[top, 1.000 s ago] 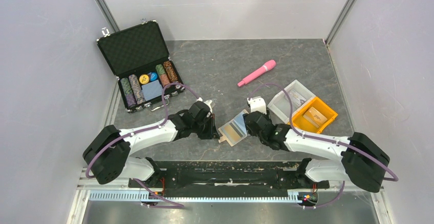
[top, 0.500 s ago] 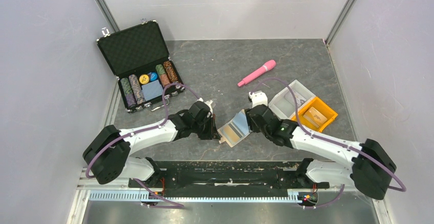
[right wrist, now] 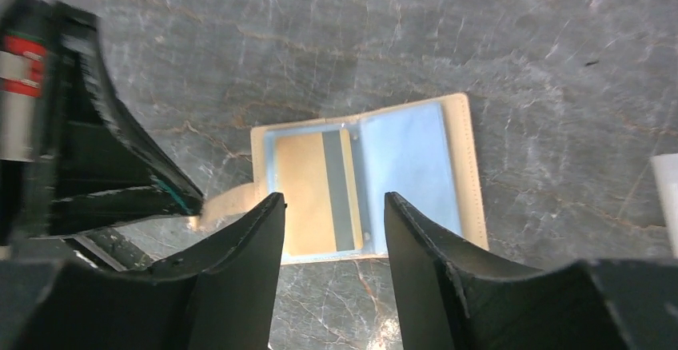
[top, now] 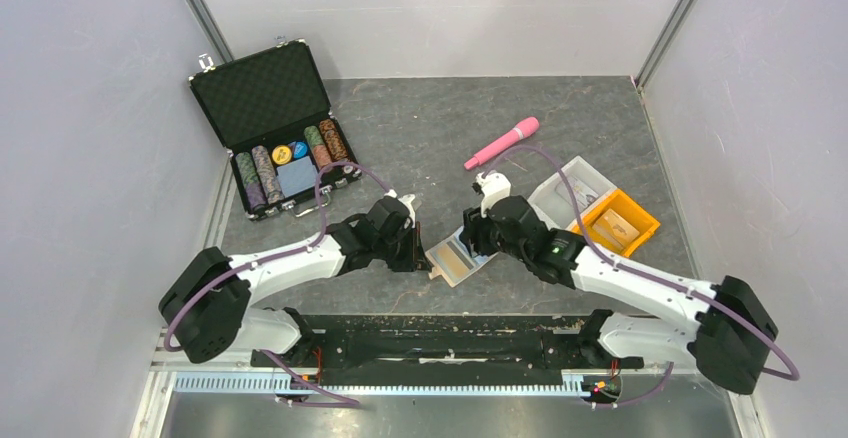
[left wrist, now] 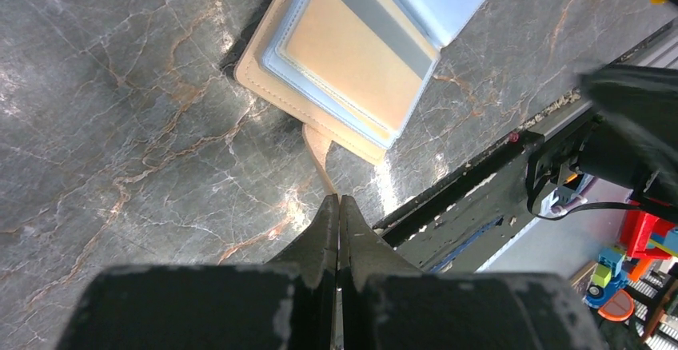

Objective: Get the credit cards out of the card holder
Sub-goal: Remove the credit card from the card holder.

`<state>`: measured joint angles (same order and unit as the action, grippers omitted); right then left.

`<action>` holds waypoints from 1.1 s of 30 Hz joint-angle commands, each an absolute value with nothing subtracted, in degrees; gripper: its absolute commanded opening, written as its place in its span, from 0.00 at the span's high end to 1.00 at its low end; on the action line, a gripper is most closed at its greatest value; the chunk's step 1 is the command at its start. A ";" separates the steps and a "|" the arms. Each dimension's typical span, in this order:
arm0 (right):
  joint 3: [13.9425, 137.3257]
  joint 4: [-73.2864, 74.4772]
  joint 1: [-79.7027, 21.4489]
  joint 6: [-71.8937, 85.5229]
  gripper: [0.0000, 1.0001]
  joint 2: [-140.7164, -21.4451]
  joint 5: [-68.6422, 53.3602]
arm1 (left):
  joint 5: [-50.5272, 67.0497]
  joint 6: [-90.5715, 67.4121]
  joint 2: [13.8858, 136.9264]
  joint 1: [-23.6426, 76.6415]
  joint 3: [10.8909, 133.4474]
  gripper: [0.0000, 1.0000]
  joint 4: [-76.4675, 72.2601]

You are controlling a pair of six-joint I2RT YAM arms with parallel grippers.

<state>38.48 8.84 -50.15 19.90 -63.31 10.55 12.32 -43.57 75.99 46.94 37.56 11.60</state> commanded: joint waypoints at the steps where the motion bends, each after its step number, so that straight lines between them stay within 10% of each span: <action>1: 35.80 2.81 -50.10 19.13 0.45 -67.94 7.84 | 11.28 -43.80 73.62 46.68 38.22 0.98 10.15; 17: 34.10 -5.67 -53.81 17.83 0.18 -79.58 10.38 | 9.67 -43.16 74.46 46.67 38.03 0.98 10.55; 33: 35.95 -2.06 -57.87 19.71 0.28 -82.26 19.30 | 8.89 -43.08 73.88 46.67 38.06 0.98 11.12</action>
<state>34.17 -2.94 -57.67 18.85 -83.00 15.59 9.76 -43.55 75.11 46.94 37.54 11.66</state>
